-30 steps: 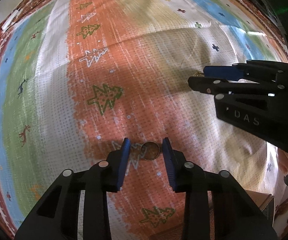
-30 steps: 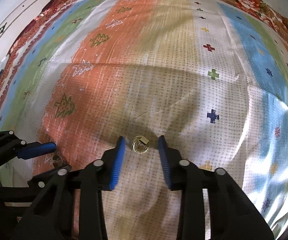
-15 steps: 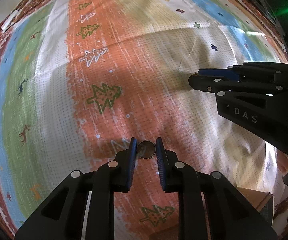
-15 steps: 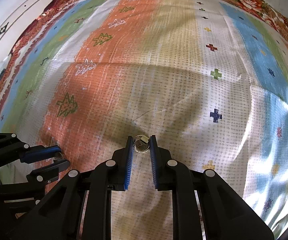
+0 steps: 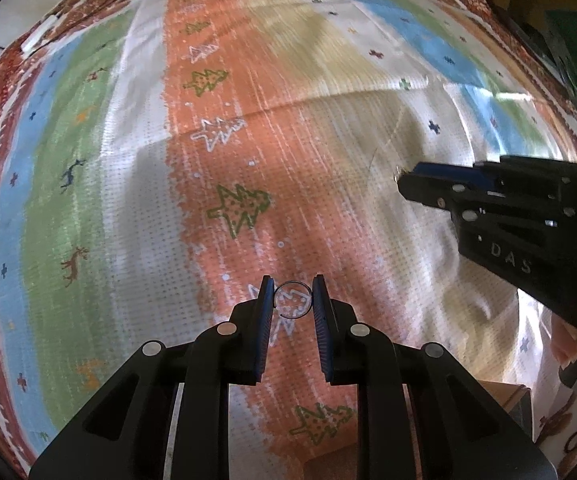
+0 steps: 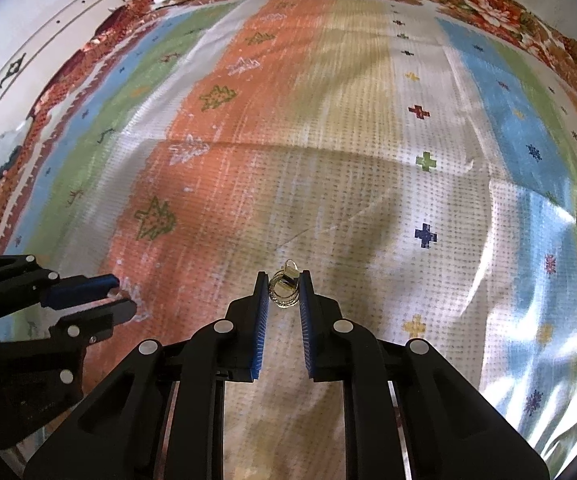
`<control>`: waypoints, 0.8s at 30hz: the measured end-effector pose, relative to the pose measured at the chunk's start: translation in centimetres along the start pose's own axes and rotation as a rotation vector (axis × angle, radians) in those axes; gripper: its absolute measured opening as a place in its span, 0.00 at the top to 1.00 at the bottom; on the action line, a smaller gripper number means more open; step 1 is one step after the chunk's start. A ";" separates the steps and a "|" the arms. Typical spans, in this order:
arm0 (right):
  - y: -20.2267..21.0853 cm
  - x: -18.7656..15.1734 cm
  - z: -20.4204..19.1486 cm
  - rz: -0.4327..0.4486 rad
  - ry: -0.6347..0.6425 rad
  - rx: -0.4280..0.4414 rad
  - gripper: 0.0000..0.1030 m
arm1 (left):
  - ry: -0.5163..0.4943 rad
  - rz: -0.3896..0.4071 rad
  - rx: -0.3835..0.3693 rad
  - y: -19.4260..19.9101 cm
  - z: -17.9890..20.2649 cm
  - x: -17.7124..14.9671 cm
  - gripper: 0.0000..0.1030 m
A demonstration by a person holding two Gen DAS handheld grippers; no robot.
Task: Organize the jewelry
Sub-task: 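Carry the gold ring in the left tool while the right tool carries its gold ring to the tin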
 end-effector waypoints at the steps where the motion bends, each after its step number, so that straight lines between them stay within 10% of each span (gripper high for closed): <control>1: 0.2 -0.1 -0.1 0.003 0.001 0.002 0.85 | 0.005 0.005 -0.001 0.2 -0.1 -0.1 0.81; 24: 7.9 -2.1 -3.7 0.165 0.013 0.098 0.85 | 0.118 0.191 -0.058 6.9 0.4 -1.2 0.81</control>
Point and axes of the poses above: each gripper's, at about its wrist camera, not at the fingertips, and y roughly against the way its jaws point, z to its right, x to its top, the point moved 10 cm from there along -y, roughly the way its jaws point, and after that the axes turned 4 degrees about -z, right-handed, at the moved point
